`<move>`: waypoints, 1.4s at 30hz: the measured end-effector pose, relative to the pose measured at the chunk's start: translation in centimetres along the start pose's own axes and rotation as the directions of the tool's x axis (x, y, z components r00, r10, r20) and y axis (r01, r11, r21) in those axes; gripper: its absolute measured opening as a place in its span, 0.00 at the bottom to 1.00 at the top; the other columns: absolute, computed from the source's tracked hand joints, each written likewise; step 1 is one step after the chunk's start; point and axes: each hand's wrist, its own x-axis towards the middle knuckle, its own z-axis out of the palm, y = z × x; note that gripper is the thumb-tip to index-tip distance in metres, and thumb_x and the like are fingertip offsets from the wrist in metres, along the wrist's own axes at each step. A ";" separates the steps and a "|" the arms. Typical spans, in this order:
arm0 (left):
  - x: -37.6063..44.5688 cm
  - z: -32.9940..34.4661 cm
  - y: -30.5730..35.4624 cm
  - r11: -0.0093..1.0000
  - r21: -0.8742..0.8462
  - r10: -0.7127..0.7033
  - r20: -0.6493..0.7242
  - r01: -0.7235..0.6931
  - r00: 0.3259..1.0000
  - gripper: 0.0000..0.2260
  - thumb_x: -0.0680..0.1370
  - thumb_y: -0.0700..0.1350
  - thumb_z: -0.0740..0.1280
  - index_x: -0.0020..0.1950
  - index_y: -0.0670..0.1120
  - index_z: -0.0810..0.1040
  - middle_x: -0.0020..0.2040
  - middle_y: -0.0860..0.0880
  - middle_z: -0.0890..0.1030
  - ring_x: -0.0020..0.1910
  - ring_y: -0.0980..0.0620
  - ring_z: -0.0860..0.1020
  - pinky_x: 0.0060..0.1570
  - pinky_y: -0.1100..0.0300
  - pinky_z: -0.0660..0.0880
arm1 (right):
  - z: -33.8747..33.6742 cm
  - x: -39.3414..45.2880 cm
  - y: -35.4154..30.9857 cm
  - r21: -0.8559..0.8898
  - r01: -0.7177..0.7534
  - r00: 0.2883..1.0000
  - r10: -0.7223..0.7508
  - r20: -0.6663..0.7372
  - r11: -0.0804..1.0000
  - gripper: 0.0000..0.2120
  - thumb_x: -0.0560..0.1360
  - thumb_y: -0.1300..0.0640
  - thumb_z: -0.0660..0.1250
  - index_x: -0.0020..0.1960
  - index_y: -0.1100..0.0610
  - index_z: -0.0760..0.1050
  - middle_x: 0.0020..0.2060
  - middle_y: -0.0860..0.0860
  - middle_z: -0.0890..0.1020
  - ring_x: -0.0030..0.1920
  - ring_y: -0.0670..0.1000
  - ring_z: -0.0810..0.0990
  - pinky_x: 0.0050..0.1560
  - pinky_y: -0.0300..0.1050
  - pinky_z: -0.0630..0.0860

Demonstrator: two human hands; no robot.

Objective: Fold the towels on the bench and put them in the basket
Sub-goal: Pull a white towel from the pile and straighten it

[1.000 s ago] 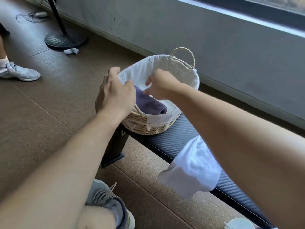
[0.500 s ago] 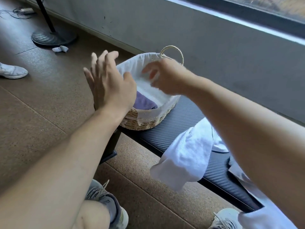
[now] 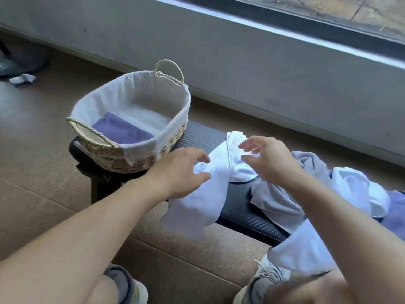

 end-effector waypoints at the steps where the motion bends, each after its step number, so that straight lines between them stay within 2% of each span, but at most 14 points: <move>1: 0.0 0.6 -0.1 0.999 0.034 -0.007 0.049 0.005 0.999 0.17 0.77 0.57 0.69 0.65 0.57 0.77 0.65 0.58 0.78 0.65 0.55 0.75 0.63 0.57 0.71 | 0.4 0.0 1.0 -0.038 -0.016 1.000 0.017 0.021 0.999 0.11 0.75 0.56 0.72 0.56 0.46 0.81 0.51 0.43 0.83 0.53 0.46 0.80 0.50 0.40 0.71; 6: 0.2 2.3 0.8 0.995 0.101 -0.020 0.121 0.008 0.992 0.22 0.75 0.61 0.69 0.67 0.57 0.75 0.64 0.55 0.77 0.66 0.53 0.71 0.64 0.53 0.71 | 2.6 0.0 3.1 -0.033 0.075 0.987 -0.070 0.146 0.997 0.17 0.76 0.56 0.71 0.63 0.44 0.78 0.56 0.42 0.82 0.53 0.43 0.80 0.58 0.47 0.78; 10: 0.5 3.2 2.1 0.986 0.164 -0.036 0.040 0.029 0.999 0.23 0.75 0.64 0.68 0.66 0.56 0.75 0.61 0.54 0.76 0.65 0.50 0.69 0.64 0.52 0.68 | 2.9 0.7 2.1 -0.266 0.239 0.966 -0.201 0.162 0.934 0.21 0.78 0.54 0.69 0.69 0.41 0.73 0.61 0.45 0.76 0.63 0.48 0.74 0.55 0.52 0.77; 14: 0.9 4.0 3.8 0.988 0.126 -0.069 -0.127 0.085 0.989 0.21 0.72 0.68 0.69 0.57 0.56 0.76 0.52 0.55 0.79 0.58 0.50 0.74 0.58 0.52 0.71 | 3.2 1.4 1.9 -0.367 0.245 0.967 -0.196 0.165 0.898 0.12 0.78 0.50 0.67 0.62 0.43 0.77 0.57 0.47 0.76 0.62 0.50 0.72 0.52 0.52 0.76; 18: 0.9 4.8 4.5 0.980 0.128 -0.142 -0.084 0.152 0.986 0.28 0.70 0.71 0.69 0.60 0.55 0.71 0.58 0.55 0.77 0.61 0.49 0.75 0.56 0.50 0.71 | 2.7 1.7 2.1 -0.302 0.268 0.963 -0.258 0.073 0.915 0.07 0.77 0.49 0.68 0.54 0.47 0.78 0.56 0.47 0.78 0.58 0.51 0.72 0.53 0.51 0.73; 21: 0.9 5.1 4.5 0.981 0.130 -0.125 -0.155 0.145 0.980 0.24 0.73 0.66 0.69 0.60 0.52 0.69 0.59 0.52 0.76 0.61 0.47 0.74 0.51 0.49 0.70 | 1.9 1.4 1.4 -0.151 0.332 0.939 -0.341 -0.040 0.931 0.06 0.77 0.50 0.68 0.50 0.51 0.77 0.52 0.47 0.76 0.55 0.50 0.70 0.52 0.50 0.72; 24: 1.2 4.6 4.4 0.993 0.049 -0.094 -0.252 0.110 0.963 0.12 0.77 0.53 0.67 0.55 0.51 0.68 0.53 0.50 0.76 0.56 0.42 0.76 0.45 0.51 0.68 | 0.7 0.6 0.2 -0.020 0.410 0.896 -0.407 -0.179 0.912 0.06 0.75 0.47 0.64 0.43 0.49 0.71 0.49 0.47 0.76 0.54 0.50 0.70 0.53 0.44 0.70; 26: 1.5 3.9 4.1 0.998 -0.026 -0.069 -0.309 0.064 0.949 0.11 0.76 0.46 0.66 0.56 0.51 0.68 0.50 0.49 0.78 0.52 0.39 0.78 0.44 0.50 0.71 | -0.1 0.1 -0.5 0.038 0.418 0.884 -0.397 -0.248 0.908 0.09 0.75 0.48 0.65 0.39 0.48 0.68 0.44 0.45 0.78 0.49 0.46 0.72 0.48 0.39 0.69; 29: 1.7 2.7 3.7 0.996 -0.017 0.072 -0.501 -0.093 0.862 0.21 0.73 0.41 0.69 0.65 0.53 0.72 0.52 0.52 0.80 0.50 0.42 0.80 0.43 0.48 0.77 | -0.9 -0.8 -0.7 0.210 0.317 0.923 -0.249 -0.294 0.925 0.21 0.77 0.52 0.70 0.33 0.50 0.62 0.27 0.45 0.67 0.30 0.45 0.65 0.31 0.39 0.62; 31: 1.6 2.2 3.9 0.971 0.087 0.229 -0.606 -0.224 0.762 0.18 0.70 0.39 0.69 0.59 0.50 0.78 0.48 0.53 0.79 0.47 0.46 0.79 0.37 0.50 0.77 | -1.4 -1.3 -0.7 0.252 0.297 0.929 -0.217 -0.301 0.921 0.25 0.77 0.51 0.72 0.31 0.51 0.58 0.25 0.45 0.62 0.28 0.46 0.60 0.29 0.40 0.57; 34: 1.2 1.3 4.2 0.950 0.105 0.283 -0.686 -0.294 0.670 0.07 0.70 0.40 0.66 0.44 0.47 0.82 0.42 0.52 0.80 0.42 0.47 0.79 0.34 0.51 0.75 | -2.6 -1.7 -0.7 0.221 0.322 0.933 -0.267 -0.243 0.921 0.27 0.75 0.47 0.74 0.31 0.52 0.58 0.25 0.45 0.61 0.30 0.46 0.59 0.29 0.44 0.57; 37: 1.3 0.1 3.4 0.979 -0.017 0.131 -0.713 -0.204 0.689 0.12 0.69 0.37 0.64 0.41 0.50 0.84 0.41 0.54 0.83 0.41 0.46 0.80 0.36 0.52 0.76 | -4.4 -2.3 -0.5 0.059 0.344 0.939 -0.342 -0.039 0.937 0.28 0.68 0.42 0.78 0.33 0.56 0.62 0.27 0.47 0.63 0.32 0.48 0.58 0.31 0.46 0.57; 39: 1.4 -0.6 2.5 0.992 -0.032 0.063 -0.700 -0.119 0.712 0.16 0.68 0.35 0.61 0.43 0.50 0.84 0.43 0.54 0.84 0.44 0.44 0.81 0.37 0.54 0.75 | -5.8 -2.7 0.1 -0.029 0.302 0.952 -0.300 0.052 0.953 0.26 0.66 0.45 0.80 0.34 0.56 0.64 0.27 0.48 0.66 0.31 0.48 0.60 0.30 0.44 0.58; 42: 1.6 -1.1 1.5 0.999 -0.004 0.022 -0.697 -0.034 0.716 0.17 0.68 0.34 0.59 0.44 0.49 0.84 0.43 0.52 0.85 0.45 0.41 0.80 0.38 0.52 0.74 | -7.1 -2.9 1.7 -0.082 0.237 0.968 -0.243 -0.066 0.968 0.19 0.68 0.52 0.79 0.34 0.56 0.69 0.25 0.47 0.70 0.27 0.47 0.66 0.28 0.40 0.62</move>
